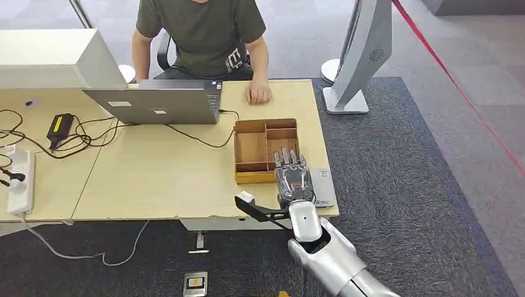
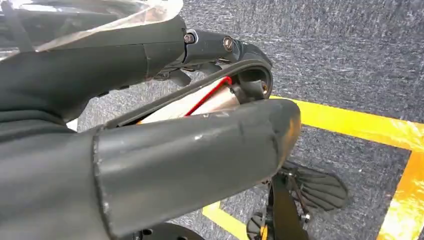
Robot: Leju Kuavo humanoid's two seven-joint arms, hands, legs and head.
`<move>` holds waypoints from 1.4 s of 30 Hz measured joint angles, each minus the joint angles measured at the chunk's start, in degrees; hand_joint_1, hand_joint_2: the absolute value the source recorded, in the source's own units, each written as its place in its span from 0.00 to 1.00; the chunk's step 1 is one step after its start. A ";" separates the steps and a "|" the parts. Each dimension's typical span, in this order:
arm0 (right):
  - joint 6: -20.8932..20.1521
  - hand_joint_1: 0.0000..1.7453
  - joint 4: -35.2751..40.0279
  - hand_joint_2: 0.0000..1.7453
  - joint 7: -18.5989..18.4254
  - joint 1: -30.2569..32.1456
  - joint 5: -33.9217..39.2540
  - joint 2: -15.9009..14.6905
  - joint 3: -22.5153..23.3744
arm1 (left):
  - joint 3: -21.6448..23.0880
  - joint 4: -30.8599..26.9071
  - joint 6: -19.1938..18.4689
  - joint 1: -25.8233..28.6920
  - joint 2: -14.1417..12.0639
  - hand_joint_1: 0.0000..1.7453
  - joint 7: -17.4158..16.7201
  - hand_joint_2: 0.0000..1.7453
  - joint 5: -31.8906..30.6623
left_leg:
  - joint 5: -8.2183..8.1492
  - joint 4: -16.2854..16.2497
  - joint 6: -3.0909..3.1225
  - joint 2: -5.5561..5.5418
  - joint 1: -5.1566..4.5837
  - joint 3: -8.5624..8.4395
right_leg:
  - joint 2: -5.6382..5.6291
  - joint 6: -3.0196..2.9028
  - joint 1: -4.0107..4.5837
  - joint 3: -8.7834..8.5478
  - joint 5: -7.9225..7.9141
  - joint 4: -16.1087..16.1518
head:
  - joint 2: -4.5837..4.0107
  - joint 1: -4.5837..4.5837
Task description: Pass the card to the sensor for recognition and then transmit it.
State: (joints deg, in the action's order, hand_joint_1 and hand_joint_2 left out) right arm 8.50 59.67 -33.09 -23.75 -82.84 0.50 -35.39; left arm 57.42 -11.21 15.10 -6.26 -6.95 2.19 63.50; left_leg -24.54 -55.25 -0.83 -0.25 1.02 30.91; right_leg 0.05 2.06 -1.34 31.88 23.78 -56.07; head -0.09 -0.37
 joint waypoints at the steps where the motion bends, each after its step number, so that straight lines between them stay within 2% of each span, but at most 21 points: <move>1: 0.00 0.00 0.00 1.00 0.05 0.02 0.02 0.00 0.00 | 0.00 0.00 0.00 0.00 0.00 0.00 -0.07 0.00 -0.04 | 0.00 0.00 0.00 0.00 0.00 0.00 | 0.00 0.00 0.00 0.00 0.00 0.00 | 0.00 -0.02; 17: -0.11 0.00 -1.66 1.00 0.55 -0.06 -0.46 0.15 0.02 | 0.00 0.00 -0.13 0.00 0.00 0.00 -0.24 0.00 -0.24 | 0.00 0.00 0.00 0.00 0.00 0.01 | 0.00 0.00 0.00 -0.01 0.00 -0.01 | 0.00 -0.02; 29: -0.48 0.00 -4.09 1.00 1.01 -2.55 -0.37 1.11 -0.02 | 0.00 0.00 -0.17 0.00 0.00 0.00 -0.24 0.00 -0.37 | 0.00 0.00 0.00 0.00 0.01 0.00 | 0.00 0.00 0.01 -0.01 0.00 -0.01 | 0.00 0.00; 42: -2.38 0.00 -4.15 1.00 0.18 -2.79 0.55 1.11 -0.09 | 0.00 0.02 -0.35 0.00 0.00 0.00 -0.41 0.00 -0.33 | 0.00 0.00 0.00 0.00 0.01 0.00 | 0.00 0.00 0.01 -0.01 0.00 -0.01 | 0.00 0.00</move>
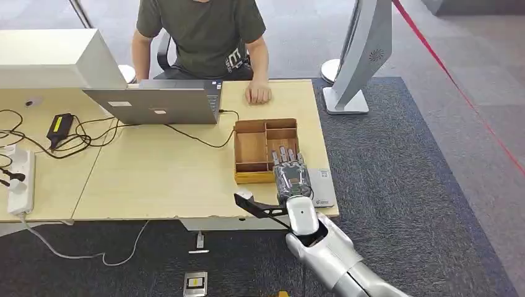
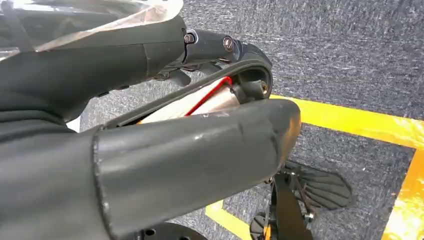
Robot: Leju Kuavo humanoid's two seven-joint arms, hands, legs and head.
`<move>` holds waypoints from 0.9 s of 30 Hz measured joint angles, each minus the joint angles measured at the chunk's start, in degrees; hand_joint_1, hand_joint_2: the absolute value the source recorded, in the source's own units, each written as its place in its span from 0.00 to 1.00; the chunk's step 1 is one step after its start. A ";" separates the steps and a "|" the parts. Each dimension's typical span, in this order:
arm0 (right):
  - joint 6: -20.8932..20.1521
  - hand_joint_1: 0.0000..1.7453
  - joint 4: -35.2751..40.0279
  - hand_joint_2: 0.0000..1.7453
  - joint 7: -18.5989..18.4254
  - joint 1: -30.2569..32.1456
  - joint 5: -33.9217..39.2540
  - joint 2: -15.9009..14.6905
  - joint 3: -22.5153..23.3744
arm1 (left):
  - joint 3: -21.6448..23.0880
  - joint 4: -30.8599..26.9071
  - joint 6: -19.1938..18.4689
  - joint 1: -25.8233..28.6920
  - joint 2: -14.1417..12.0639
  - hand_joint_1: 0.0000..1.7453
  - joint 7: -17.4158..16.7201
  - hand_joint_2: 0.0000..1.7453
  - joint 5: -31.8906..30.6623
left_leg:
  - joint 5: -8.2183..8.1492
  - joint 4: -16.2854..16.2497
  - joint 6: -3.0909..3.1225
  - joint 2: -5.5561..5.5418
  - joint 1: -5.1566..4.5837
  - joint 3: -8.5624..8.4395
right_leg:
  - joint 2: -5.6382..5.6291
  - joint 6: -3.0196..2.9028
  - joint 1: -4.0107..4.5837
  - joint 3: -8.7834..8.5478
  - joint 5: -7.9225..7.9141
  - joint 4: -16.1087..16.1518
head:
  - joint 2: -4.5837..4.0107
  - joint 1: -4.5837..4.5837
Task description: Pass the card to the sensor for recognition and then transmit it.
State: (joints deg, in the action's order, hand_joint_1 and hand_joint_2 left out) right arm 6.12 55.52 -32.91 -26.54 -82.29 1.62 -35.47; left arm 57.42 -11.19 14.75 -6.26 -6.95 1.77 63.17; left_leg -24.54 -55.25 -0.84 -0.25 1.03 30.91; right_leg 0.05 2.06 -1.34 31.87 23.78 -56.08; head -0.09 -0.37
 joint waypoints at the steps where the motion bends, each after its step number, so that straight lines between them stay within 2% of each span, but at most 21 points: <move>1: -0.13 0.00 0.00 1.00 -0.05 -0.01 0.00 0.00 -0.02 | 0.00 0.00 0.00 0.00 0.00 0.00 0.00 0.00 0.07 | 0.00 0.00 0.00 0.00 0.00 0.00 | 0.00 0.00 0.00 0.00 0.00 0.00 | 0.02 0.00; 8: -1.79 0.00 0.63 1.00 -0.85 -0.43 -0.09 -0.37 -0.24 | 0.00 0.00 0.00 0.02 0.00 0.00 -0.52 0.00 0.15 | 0.00 0.00 0.00 0.00 0.00 0.00 | 0.00 0.00 0.00 0.00 0.00 0.00 | 0.00 -0.02; 27: -3.21 0.00 2.51 1.00 -1.60 -0.53 0.90 -1.42 -1.25 | 0.00 0.00 0.00 0.01 0.00 0.00 -0.37 0.00 -0.26 | 0.00 0.00 0.00 0.00 0.00 0.00 | 0.00 0.00 0.00 0.00 0.00 0.00 | 0.02 0.00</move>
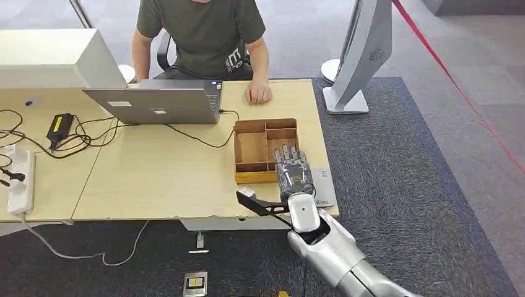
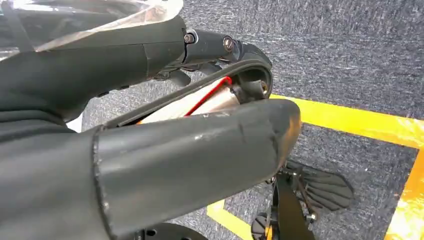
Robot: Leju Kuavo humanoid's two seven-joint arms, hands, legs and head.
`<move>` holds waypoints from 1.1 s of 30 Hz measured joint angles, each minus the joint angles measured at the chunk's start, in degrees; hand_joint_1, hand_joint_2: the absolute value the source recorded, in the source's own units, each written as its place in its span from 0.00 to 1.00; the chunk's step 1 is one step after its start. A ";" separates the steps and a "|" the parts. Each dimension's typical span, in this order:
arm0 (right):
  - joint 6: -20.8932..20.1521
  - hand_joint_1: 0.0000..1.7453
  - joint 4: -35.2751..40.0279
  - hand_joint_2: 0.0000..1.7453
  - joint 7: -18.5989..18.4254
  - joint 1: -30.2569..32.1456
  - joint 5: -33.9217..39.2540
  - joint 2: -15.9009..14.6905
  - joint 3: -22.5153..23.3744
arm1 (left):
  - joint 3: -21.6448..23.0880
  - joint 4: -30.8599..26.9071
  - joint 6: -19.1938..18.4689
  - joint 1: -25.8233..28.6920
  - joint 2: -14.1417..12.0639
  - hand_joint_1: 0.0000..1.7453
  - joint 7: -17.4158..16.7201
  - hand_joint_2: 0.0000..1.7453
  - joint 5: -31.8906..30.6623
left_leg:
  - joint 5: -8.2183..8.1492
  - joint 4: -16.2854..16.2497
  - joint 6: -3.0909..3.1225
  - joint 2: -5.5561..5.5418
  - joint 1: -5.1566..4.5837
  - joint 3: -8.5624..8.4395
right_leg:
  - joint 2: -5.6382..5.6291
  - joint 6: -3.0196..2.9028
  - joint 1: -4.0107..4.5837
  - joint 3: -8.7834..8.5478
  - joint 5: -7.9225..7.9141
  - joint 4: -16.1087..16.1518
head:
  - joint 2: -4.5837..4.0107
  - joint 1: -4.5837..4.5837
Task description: Pass the card to the sensor for recognition and then transmit it.
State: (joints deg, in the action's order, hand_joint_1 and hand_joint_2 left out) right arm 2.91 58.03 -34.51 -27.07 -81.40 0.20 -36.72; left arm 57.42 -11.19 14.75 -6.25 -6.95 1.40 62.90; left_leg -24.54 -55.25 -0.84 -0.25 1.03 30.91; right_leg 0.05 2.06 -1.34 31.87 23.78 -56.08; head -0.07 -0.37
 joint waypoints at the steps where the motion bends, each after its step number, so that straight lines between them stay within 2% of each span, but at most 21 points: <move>1: 0.00 0.00 0.02 1.00 0.00 0.01 0.00 -0.02 -0.02 | 0.02 0.00 -0.02 0.00 0.00 0.00 -0.02 0.00 0.00 | 0.00 0.00 0.00 0.00 0.00 0.00 | 0.00 0.00 0.00 0.00 0.00 0.00 | 0.00 -0.02; 13: -2.43 0.00 1.92 1.00 -0.61 0.45 0.55 -0.85 -0.59 | 0.02 0.02 -0.44 0.01 -0.02 0.00 -0.09 0.00 0.00 | 0.00 0.00 0.00 0.00 0.00 0.01 | 0.00 0.00 0.00 0.01 0.00 0.00 | -0.02 0.00; 33: -3.10 0.00 2.86 1.00 -1.01 0.58 0.66 -0.94 -2.21 | 0.00 0.02 -0.31 0.01 -0.02 0.00 -0.37 0.00 1.01 | 0.00 0.00 0.00 0.00 0.00 0.01 | 0.00 0.00 0.00 0.00 0.00 0.00 | -0.02 0.00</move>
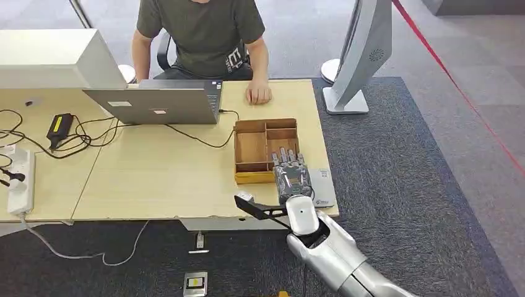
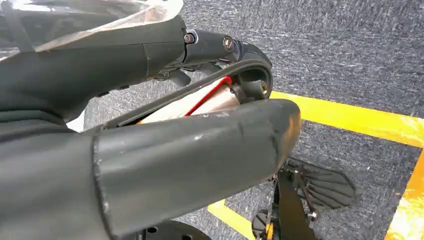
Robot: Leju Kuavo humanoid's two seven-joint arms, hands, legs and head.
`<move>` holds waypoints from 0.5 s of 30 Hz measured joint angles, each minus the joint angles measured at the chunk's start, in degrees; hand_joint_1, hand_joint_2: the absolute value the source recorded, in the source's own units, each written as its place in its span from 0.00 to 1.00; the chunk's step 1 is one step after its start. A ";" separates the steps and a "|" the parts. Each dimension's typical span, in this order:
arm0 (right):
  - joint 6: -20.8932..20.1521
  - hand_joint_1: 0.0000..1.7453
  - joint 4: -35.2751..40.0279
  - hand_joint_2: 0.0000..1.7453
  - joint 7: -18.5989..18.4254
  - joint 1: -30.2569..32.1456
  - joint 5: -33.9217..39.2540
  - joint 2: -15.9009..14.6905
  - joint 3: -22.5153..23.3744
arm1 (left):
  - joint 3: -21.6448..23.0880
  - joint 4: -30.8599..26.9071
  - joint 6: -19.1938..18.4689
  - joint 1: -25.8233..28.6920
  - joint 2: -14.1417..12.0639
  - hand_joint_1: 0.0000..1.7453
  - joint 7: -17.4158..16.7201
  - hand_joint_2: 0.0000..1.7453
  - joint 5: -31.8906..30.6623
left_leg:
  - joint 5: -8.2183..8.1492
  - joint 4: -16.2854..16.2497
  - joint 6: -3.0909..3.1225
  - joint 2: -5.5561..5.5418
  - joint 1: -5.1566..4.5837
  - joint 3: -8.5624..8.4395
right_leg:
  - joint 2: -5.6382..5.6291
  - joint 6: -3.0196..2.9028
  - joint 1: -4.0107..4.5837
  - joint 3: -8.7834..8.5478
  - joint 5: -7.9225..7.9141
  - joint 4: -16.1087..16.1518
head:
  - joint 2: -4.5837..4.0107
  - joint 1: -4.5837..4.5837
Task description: Pass the card to the sensor for recognition and then transmit it.
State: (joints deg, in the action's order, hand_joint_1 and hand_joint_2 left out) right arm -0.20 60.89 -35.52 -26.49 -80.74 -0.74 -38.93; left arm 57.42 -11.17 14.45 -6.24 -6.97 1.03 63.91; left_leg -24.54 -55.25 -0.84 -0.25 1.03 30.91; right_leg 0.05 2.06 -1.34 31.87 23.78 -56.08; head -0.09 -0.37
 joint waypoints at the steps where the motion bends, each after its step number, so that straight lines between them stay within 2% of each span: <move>1: -0.02 0.00 0.00 1.00 0.00 0.00 0.00 0.00 -0.09 | 0.00 0.00 0.00 0.00 0.00 0.00 -0.02 0.00 0.02 | 0.00 0.00 0.00 0.00 0.00 0.00 | 0.00 0.00 0.00 0.00 0.00 0.00 | 0.00 0.00; 11: -1.14 0.00 -0.04 1.00 0.18 -0.24 -0.33 0.15 -1.09 | -0.07 0.00 0.17 0.00 0.00 0.00 -0.09 0.00 0.46 | 0.00 0.00 0.00 0.00 0.00 0.01 | 0.00 0.00 0.00 0.00 0.00 0.00 | 0.00 0.00; 12: -1.29 0.42 -0.04 1.00 0.31 -0.42 -0.33 0.15 -1.16 | -0.07 0.00 0.33 0.00 0.00 0.00 -0.09 0.00 0.52 | 0.00 0.00 0.00 0.00 0.00 0.01 | 0.00 0.00 0.00 0.00 0.00 0.00 | 0.00 0.00; 13: -1.44 1.00 -0.07 1.00 0.35 -0.64 -0.33 0.15 -1.25 | -0.09 0.00 0.44 0.00 0.00 0.00 -0.09 0.00 0.52 | 0.00 0.00 0.00 0.00 0.00 0.01 | 0.00 0.00 0.00 0.00 0.00 0.00 | 0.02 -0.02; 15: -1.53 1.00 -0.09 1.00 0.39 -1.10 -0.29 0.15 -1.38 | -0.09 0.00 0.48 0.00 0.00 0.00 -0.07 0.00 0.53 | 0.00 0.00 0.00 0.00 0.00 0.01 | 0.00 0.00 0.00 0.00 0.00 0.00 | 0.00 0.00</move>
State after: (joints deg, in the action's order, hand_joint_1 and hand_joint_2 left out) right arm -1.73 60.81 -35.12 -27.59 -81.03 -0.59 -40.30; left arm 57.33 -11.17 14.93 -6.25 -6.97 0.96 64.44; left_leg -24.54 -55.25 -0.84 -0.25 1.03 30.92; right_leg 0.05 2.06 -1.34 31.88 23.78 -56.07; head -0.09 -0.37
